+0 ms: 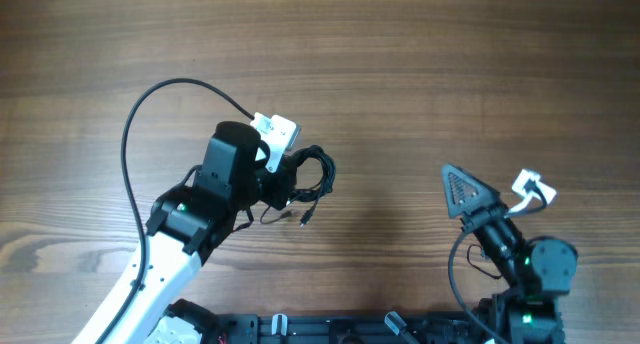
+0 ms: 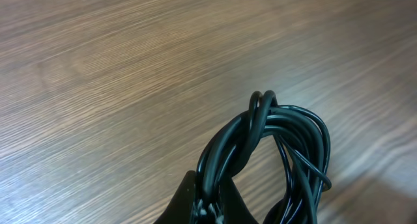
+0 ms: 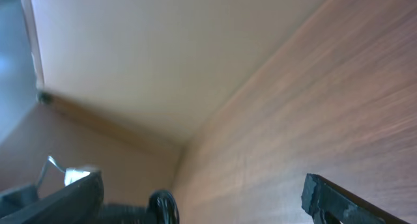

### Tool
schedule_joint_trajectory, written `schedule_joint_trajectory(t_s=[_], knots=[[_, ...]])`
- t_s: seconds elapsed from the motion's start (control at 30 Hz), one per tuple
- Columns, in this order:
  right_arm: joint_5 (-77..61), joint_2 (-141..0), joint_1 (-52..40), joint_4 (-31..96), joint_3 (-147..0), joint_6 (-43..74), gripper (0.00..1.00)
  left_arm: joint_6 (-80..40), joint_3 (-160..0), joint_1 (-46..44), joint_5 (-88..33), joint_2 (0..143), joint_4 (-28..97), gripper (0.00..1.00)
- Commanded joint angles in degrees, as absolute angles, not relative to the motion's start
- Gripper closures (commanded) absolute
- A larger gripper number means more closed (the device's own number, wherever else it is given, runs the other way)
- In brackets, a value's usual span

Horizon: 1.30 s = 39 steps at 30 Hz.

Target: Untangle cables

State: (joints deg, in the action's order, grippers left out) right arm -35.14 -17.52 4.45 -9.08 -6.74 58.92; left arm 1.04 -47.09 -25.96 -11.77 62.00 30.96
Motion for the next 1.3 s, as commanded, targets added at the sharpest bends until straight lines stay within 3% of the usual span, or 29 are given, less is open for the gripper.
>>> schedule_joint_trajectory(t_s=[0.0,0.13,0.27,0.4,0.53,0.63,0.7,0.73,0.77,0.83,0.93,1.13,1.27], knots=[[-50.5,-31.4,4.2,-9.8,-15.8,54.8,0.01,-0.5,-47.2,-25.8,-16.0,59.0,30.7,0.96],[-63.2,-47.9,0.6,-16.1,-20.0,54.1,0.0,-6.7,-47.2,-25.7,-14.8,57.1,30.1,0.96],[-65.1,-61.9,-10.5,-26.0,-20.0,53.5,0.13,-11.4,-47.2,-24.9,-14.8,55.1,29.5,0.96],[-60.4,-74.6,-19.5,-42.8,-20.0,51.3,0.19,-7.8,-47.2,-23.7,-16.4,53.6,30.6,0.96],[-60.4,-82.1,-20.6,-57.9,-20.1,51.2,0.27,1.8,-47.2,-23.6,-23.5,54.0,35.6,0.96],[-60.0,-84.2,-20.6,-59.7,-20.0,51.2,0.39,2.8,-47.2,-23.6,-24.2,55.2,37.1,0.96],[-59.0,-84.3,-20.6,-59.7,-20.0,51.4,0.36,2.8,-47.2,-23.6,-24.2,55.5,37.1,0.96],[-57.7,-84.3,-20.6,-59.7,-20.0,53.3,0.07,2.7,-47.2,-23.6,-24.2,55.5,37.1,0.96],[-55.2,-84.3,-20.6,-59.7,-20.0,57.1,0.0,2.5,-47.2,-23.6,-24.2,55.5,37.1,0.96],[-53.3,-84.3,-20.6,-60.0,-20.0,59.0,0.0,1.9,-47.2,-23.6,-24.2,55.5,37.1,0.96],[-53.4,-84.3,-20.6,-62.2,-20.0,51.1,0.01,1.9,-47.2,-23.6,-24.2,55.5,37.0,0.96],[-58.9,-84.3,-16.5,-62.2,-22.2,48.0,0.01,1.9,-47.2,-23.6,-24.2,55.5,36.9,0.96],[-65.0,-84.3,-11.1,-54.9,-29.4,46.1,0.04,1.9,-47.2,-23.6,-26.0,55.5,36.7,0.96]])
